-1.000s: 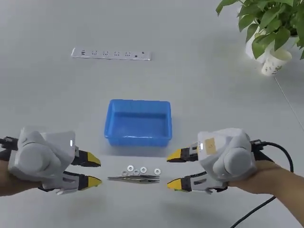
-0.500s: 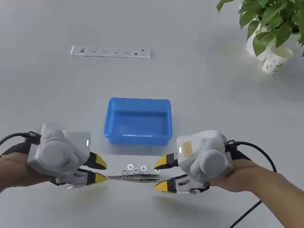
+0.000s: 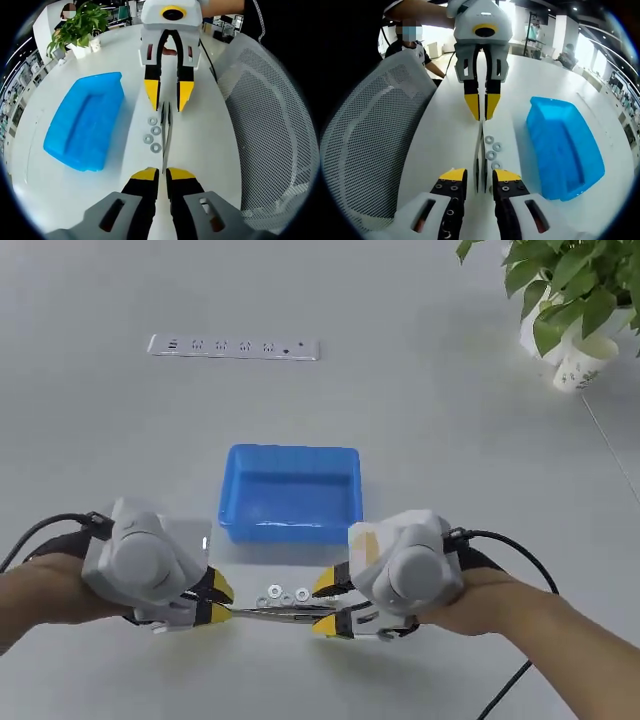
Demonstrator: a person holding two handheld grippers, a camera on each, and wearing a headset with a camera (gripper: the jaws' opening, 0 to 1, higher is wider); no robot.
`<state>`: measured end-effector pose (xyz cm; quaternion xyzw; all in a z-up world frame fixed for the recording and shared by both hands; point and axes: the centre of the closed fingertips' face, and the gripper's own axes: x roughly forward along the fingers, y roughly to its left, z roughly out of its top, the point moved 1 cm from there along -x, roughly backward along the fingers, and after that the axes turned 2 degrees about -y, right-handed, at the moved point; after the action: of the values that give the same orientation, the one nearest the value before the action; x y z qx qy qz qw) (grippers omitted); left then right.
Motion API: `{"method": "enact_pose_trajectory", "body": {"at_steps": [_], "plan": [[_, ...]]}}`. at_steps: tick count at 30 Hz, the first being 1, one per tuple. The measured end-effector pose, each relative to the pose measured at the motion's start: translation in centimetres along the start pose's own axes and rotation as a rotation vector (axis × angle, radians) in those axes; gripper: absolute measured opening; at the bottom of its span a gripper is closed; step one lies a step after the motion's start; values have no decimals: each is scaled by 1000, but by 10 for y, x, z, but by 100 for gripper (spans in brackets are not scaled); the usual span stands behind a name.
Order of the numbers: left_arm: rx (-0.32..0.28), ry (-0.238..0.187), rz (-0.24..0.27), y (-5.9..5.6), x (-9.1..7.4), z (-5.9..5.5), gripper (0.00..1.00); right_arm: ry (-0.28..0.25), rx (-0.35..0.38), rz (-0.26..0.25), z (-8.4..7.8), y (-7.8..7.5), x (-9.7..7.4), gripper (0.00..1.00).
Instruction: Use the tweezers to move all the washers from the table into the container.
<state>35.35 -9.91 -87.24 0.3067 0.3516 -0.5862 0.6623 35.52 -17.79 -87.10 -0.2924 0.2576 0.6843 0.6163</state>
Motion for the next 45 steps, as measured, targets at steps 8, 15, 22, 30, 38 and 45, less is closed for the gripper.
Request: {"method": "enact_pose_trajectory", "body": {"at_steps": [8,15,22,30,38,45], "plan": [[15,17,-22,0,5,-2,7,14,15,1,-1,-2,5,18],[30,32,-36,-2,9,-5,6,31,9,9,-4,-1,10,16],[37,26,-45,-1,8,-4,6,55,-11,8,-6,-2,12,12],[47,27,-44,-1,8,-5,5,71,-34,0,-6,-2,12,12],[37,31,-42,-2,8,-5,5,72,-35,-4,-6,-2,12,12],[36,25,-31,-1,4,-2,5,71,-34,-6,-6,-2,12,12]]}}
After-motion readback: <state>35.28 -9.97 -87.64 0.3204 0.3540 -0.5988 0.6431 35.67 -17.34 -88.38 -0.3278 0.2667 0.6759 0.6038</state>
